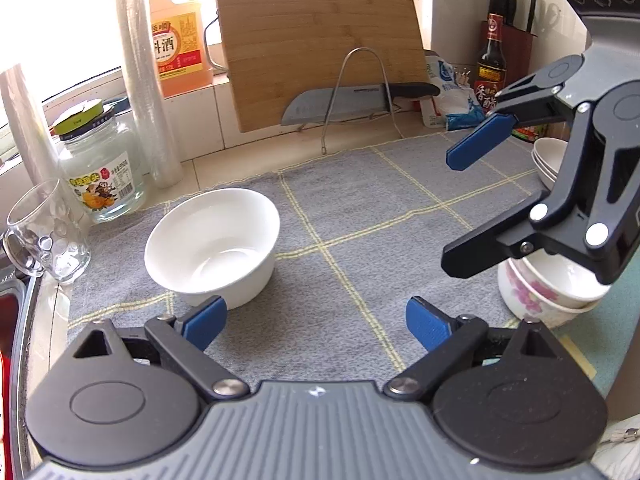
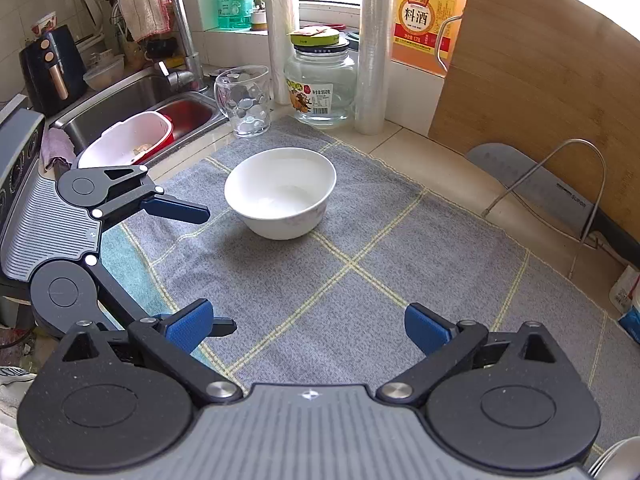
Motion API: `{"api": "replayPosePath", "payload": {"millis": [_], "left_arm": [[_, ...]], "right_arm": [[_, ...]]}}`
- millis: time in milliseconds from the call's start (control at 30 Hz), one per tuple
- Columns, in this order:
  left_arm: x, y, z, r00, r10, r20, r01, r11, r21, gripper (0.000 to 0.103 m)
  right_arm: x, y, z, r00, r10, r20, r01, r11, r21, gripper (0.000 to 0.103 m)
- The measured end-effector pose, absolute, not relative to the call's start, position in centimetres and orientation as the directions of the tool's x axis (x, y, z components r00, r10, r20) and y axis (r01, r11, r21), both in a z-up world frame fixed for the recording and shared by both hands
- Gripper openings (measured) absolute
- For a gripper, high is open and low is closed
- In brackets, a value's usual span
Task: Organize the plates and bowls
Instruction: 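Move the right gripper to a white bowl on the towel and grasp its rim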
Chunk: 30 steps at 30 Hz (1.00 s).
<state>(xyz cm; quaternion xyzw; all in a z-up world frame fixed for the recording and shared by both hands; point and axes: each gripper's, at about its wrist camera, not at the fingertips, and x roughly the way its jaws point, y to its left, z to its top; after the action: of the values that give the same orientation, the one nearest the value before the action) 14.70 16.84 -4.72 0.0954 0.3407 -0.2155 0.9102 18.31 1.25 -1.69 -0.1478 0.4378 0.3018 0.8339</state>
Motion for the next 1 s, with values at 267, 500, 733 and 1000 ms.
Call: {"api": "replayPosePath", "payload": {"millis": [267,500,733,1000], "left_arm": [[16.8,19.3,-6.6,0.71,-0.258,-0.655,0.363,0.931,0.027,0.096],[18.1,20.3,-7.3,0.737,-0.215,-0.641,0.306,0.952,0.032,0.096],[19.0,20.6,-7.7,0.748,-0.212,-0.629,0.303,0.952,0.039,0.096],[20.2,20.4,-8.0,0.749,-0.25,-0.614,0.323,0.946,0.009,0.096]], "right_arm": [[22.4,5.0,-2.8,0.413,0.406,-0.816,-0.668,0.743,0.032,0.103],[25.2,7.2,-3.9,0.386,0.426,-0.818,-0.689,0.723,0.05,0.103],[27.4,8.7,-5.2,0.358,0.439,-0.824,-0.693,0.716,0.08,0.103],[29.3,9.9,-6.3,0.337,0.445,-0.83,-0.691,0.716,0.103,0.103]]}}
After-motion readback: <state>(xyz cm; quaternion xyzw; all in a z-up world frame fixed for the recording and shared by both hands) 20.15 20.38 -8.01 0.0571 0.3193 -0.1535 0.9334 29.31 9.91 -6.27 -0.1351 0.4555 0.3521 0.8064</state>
